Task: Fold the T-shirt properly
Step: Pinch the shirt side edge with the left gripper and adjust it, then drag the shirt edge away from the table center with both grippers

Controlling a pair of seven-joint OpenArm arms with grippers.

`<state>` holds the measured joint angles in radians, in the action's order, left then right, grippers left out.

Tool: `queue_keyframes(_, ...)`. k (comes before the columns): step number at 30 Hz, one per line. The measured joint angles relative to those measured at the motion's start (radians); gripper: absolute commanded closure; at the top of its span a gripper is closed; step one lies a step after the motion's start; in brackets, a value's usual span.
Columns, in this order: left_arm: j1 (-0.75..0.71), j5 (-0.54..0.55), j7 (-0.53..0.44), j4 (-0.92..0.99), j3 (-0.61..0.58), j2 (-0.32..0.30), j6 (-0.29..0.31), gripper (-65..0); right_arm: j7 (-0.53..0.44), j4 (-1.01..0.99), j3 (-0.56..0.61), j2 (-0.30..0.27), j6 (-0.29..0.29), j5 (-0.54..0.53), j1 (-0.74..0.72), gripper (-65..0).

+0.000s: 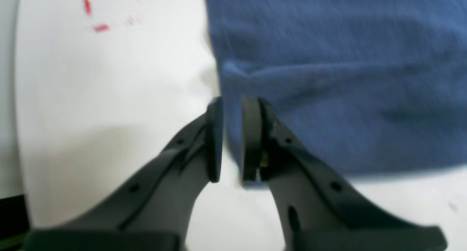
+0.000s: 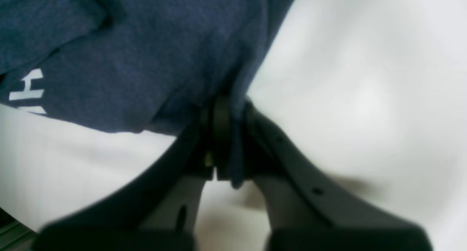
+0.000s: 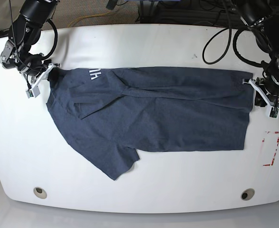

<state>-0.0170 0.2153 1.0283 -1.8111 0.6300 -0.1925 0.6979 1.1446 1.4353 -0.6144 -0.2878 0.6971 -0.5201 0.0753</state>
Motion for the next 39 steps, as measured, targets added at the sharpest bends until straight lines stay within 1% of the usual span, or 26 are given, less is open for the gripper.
queue_keyframes(2, 0.018, -0.049, -0.004, 0.023, 0.001, 0.000, 0.000, -8.3, 0.000, 0.000, 0.000, 0.000, 0.000, 0.000, 0.000, 0.0)
queue_keyframes(4, 0.036, -0.096, 0.003, 0.057, 0.002, 0.000, 0.000, -12.6, 0.000, 0.000, 0.000, 0.000, 0.000, 0.000, 0.000, 0.0)
queue_keyframes(7, 0.051, -0.130, 0.003, 0.103, 0.002, 0.001, 0.000, -26.3, 0.000, 0.000, 0.000, 0.000, 0.000, 0.000, 0.000, 0.0)
queue_keyframes(9, 0.045, -0.126, 0.000, 0.106, 0.002, -0.001, 0.000, -36.4, 0.000, 0.000, 0.000, 0.000, 0.000, 0.000, 0.000, 0.0)
queue_keyframes(11, 0.031, -0.123, 0.000, 0.106, 0.002, -0.012, 0.000, -42.5, 0.000, 0.000, 0.000, 0.000, 0.000, -0.001, 0.000, 0.0)
queue_keyframes(12, 0.024, -0.117, 0.000, 0.106, 0.003, -0.017, 0.000, -43.5, 0.000, 0.000, 0.000, 0.000, 0.000, 0.000, 0.000, 0.0)
queue_keyframes(17, 0.016, -0.125, 0.003, 0.131, 0.009, -0.019, 0.000, -43.3, 0.000, 0.000, 0.000, 0.000, 0.000, 0.000, 0.000, 0.0)
queue_keyframes(22, 0.022, -0.118, -0.005, 0.230, 0.001, -0.016, 0.000, -43.3, 0.000, 0.000, 0.000, 0.000, 0.000, 0.000, 0.000, 0.0)
queue_keyframes(26, 0.020, -0.122, -0.004, 0.264, -0.005, -0.016, 0.000, -43.3, 0.000, 0.000, 0.000, 0.000, 0.000, 0.000, 0.000, 0.0)
queue_keyframes(28, 0.021, -0.108, -0.005, 0.279, -0.039, -0.021, -0.002, -43.3, 0.000, 0.000, 0.000, 0.000, 0.000, 0.000, 0.000, 0.0)
queue_keyframes(30, 0.026, -0.063, -0.006, 0.301, -0.080, -0.021, -0.001, -43.3, 0.000, 0.000, 0.000, 0.000, 0.000, 0.000, 0.000, 0.0)
queue_keyframes(32, 0.028, -0.045, -0.024, 0.322, -0.097, -0.015, -0.001, -43.3, 0.001, 0.000, 0.000, 0.000, 0.000, 0.000, -0.001, 0.0)
queue_keyframes(36, 0.025, -0.045, -0.068, 0.358, -0.101, -0.017, -0.001, -42.8, 0.002, 0.000, 0.000, 0.000, 0.000, 0.000, -0.003, 0.0)
queue_keyframes(37, 0.025, -0.047, -0.073, 0.371, -0.100, -0.019, 0.000, -41.3, 0.004, 0.000, 0.000, 0.000, 0.000, 0.001, -0.003, 0.0)
queue_keyframes(38, 0.025, -0.044, -0.085, 0.379, -0.099, -0.020, -0.001, -38.1, 0.004, 0.000, 0.000, 0.000, 0.000, 0.001, -0.004, 0.0)
queue_keyframes(39, 0.026, -0.038, -0.088, 0.387, -0.098, -0.023, -0.001, -32.2, 0.003, 0.000, 0.000, 0.001, 0.000, 0.001, -0.004, 0.0)
